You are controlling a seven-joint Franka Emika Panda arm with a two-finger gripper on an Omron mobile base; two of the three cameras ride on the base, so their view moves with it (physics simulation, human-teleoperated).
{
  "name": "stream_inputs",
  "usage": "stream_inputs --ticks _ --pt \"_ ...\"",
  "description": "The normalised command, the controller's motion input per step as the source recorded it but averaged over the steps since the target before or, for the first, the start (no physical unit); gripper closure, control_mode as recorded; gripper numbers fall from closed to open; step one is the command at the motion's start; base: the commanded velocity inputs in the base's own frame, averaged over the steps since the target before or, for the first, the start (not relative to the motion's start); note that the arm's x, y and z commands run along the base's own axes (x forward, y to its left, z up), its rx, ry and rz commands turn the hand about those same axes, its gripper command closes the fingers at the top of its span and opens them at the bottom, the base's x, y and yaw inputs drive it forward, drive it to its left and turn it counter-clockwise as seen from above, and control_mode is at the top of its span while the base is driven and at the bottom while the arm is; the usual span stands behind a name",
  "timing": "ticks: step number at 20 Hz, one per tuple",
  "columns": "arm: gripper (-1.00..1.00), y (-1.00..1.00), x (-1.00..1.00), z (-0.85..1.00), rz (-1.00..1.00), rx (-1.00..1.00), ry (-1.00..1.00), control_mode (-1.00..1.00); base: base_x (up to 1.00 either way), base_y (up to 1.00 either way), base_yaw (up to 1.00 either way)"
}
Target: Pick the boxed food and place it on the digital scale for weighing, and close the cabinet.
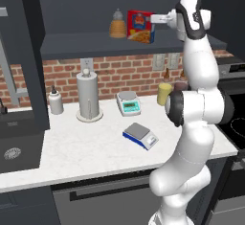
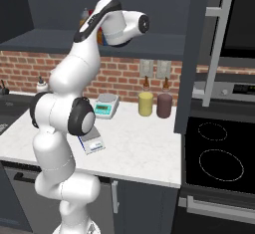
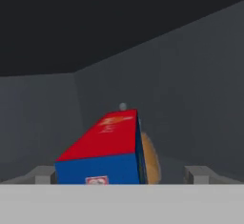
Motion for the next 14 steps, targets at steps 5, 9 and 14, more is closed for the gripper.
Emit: stream_inputs --ticks 5,9,14 --pt "-1.0 0.02 0.0 0.0 0.0 0.0 0.0 -1.0 0.0 0.0 0.0" --pt "-1.0 0.0 0.02 0.0 0.0 0.0 0.0 -1.0 0.0 0.0 0.0" --pt "1.0 0.02 0.22 -0.05 0.0 0.0 0.01 -1.0 0.0 0.0 0.0"
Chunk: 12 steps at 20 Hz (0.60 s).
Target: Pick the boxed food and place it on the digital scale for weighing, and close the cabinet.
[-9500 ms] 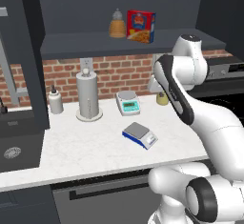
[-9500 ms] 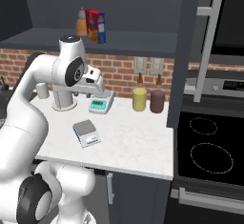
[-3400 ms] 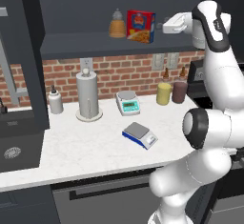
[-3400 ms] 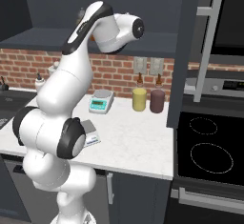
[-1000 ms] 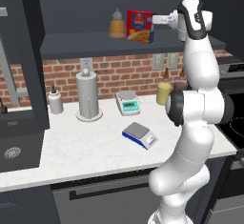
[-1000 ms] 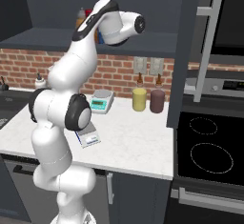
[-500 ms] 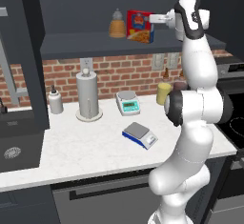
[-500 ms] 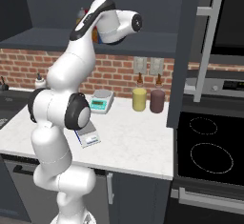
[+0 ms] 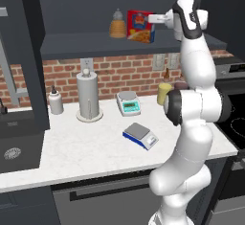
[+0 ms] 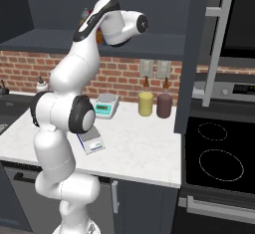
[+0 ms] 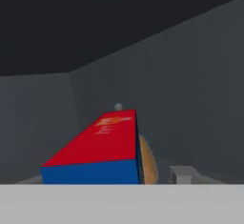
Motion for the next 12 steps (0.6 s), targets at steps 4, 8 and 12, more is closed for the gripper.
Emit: stream_inputs --ticks 4,8,12 --pt "1.0 0.0 0.14 -0.04 0.0 0.0 0.0 -1.0 0.0 0.0 0.0" --pt "1.0 0.0 0.03 -0.04 0.0 0.0 0.0 -1.0 0.0 0.0 0.0" --pt "1.0 0.09 -0.07 0.0 0.0 0.0 -0.01 -1.0 0.0 0.0 0.0"
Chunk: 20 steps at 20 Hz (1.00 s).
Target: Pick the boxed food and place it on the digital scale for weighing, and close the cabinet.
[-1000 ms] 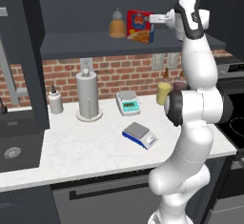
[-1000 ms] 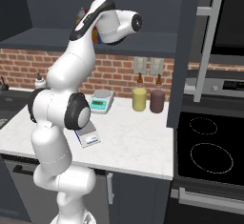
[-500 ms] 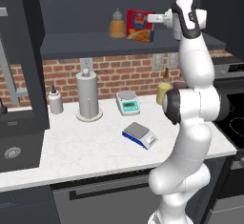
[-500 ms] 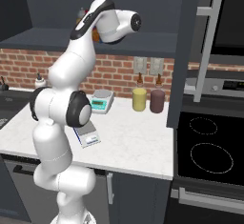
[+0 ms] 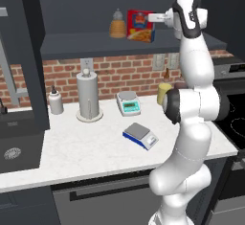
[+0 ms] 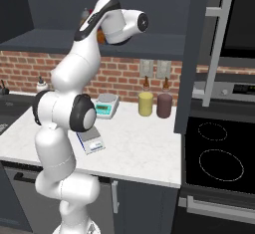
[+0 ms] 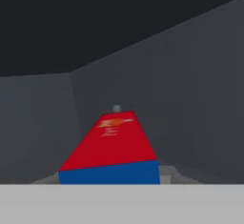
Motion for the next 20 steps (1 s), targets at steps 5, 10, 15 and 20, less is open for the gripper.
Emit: stream_inputs --ticks 5,10,15,20 --pt "1.0 0.37 -0.48 0.0 0.0 0.0 -0.04 -1.0 0.0 0.0 0.0" --pt "1.0 0.54 -0.58 0.0 0.0 0.0 -0.02 -1.0 0.0 0.0 0.0" --pt "1.0 0.74 -0.95 0.0 0.0 0.0 -0.07 -1.0 0.0 0.0 0.0" --pt "1.0 0.27 -1.0 -0.02 0.0 0.0 -0.01 -1.0 0.0 0.0 0.0"
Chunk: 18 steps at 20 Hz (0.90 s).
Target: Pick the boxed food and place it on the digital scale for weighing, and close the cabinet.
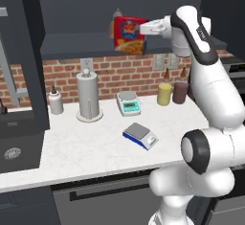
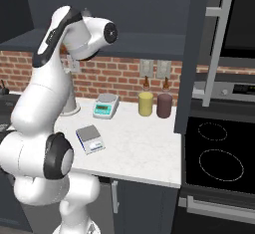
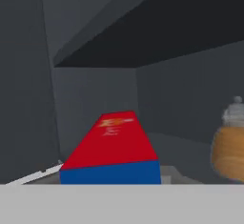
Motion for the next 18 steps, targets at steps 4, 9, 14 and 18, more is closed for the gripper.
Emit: stream_inputs --ticks 4,9,14,18 --pt "1.0 -0.25 -1.0 -0.47 0.04 0.0 0.0 -1.0 0.0 0.0 0.0" --pt "1.0 -0.11 -1.0 -0.91 0.04 -0.1 0.07 -1.0 0.0 0.0 0.0" --pt "1.0 -0.18 -0.79 -1.0 0.07 -0.14 0.02 -1.0 0.0 0.0 0.0" --pt "1.0 -0.43 -0.14 -0.98 0.16 -0.04 0.0 -1.0 0.0 0.0 0.0"
